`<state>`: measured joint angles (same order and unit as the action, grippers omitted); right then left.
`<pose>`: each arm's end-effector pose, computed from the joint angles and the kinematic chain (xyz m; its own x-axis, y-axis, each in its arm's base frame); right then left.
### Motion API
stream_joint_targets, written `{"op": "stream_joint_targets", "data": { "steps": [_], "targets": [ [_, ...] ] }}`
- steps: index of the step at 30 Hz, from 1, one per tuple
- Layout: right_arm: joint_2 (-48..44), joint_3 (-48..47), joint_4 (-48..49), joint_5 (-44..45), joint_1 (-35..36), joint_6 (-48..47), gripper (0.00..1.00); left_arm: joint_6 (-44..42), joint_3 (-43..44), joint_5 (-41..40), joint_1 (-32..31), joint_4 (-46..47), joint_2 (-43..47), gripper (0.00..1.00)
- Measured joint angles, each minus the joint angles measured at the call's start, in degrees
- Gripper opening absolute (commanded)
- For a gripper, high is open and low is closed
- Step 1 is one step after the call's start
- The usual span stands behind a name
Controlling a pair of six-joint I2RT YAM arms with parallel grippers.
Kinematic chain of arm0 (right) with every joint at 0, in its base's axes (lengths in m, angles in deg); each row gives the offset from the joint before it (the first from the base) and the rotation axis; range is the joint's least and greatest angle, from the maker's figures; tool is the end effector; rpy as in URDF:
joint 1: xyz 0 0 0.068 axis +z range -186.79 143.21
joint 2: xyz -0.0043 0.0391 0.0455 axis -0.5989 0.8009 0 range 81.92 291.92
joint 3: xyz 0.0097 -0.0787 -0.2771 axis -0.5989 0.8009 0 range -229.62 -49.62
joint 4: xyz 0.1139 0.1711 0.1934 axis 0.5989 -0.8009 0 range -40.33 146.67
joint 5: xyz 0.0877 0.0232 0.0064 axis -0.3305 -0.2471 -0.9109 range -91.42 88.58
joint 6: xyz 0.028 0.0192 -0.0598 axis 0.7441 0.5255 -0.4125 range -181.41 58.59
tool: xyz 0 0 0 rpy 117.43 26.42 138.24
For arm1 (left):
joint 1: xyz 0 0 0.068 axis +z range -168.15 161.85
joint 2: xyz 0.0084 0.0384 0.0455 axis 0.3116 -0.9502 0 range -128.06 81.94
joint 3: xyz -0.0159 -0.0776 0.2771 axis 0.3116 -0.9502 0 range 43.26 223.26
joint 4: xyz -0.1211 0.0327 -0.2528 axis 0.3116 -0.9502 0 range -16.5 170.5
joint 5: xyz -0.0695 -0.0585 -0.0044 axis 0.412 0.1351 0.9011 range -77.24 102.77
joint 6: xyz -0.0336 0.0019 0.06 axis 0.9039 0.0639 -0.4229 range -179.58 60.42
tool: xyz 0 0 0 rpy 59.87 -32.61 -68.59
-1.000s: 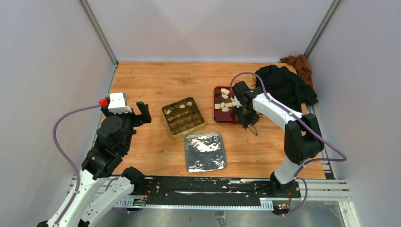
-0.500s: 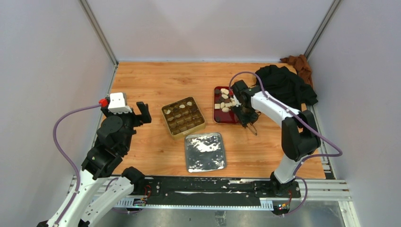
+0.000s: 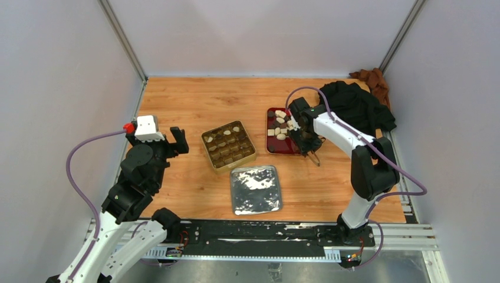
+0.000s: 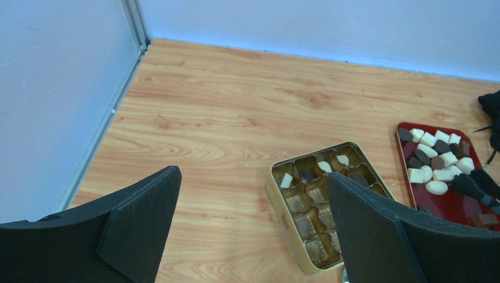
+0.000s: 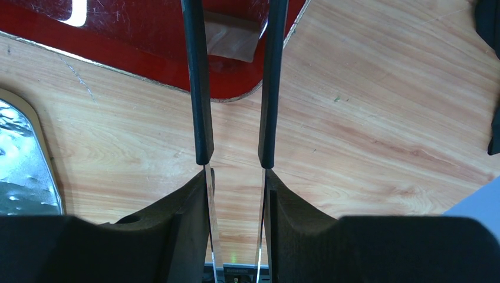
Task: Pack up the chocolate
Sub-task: Pick up the fake chocolate from the plate.
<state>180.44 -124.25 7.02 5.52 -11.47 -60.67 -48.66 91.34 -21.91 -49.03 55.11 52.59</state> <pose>0.3343 0.1506 0.2131 -0.8719 -0.3985 -0.2847 -0.3825 0.9171 -0.1122 0.1266 -0.0389 0.3794 -0.0857 -0.1302 -0.9878 -0.0807 0.9891 -0.1234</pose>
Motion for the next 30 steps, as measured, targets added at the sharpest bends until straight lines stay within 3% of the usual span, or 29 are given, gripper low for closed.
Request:
{"op": "stream_joint_targets", "data": {
  "steps": [30],
  "targets": [
    [1.6, -1.1, -2.6, -1.4, 0.0, -0.1, 0.40, 0.0, 0.0, 0.0, 0.0, 0.0, 0.0, 1.00]
  ]
}}
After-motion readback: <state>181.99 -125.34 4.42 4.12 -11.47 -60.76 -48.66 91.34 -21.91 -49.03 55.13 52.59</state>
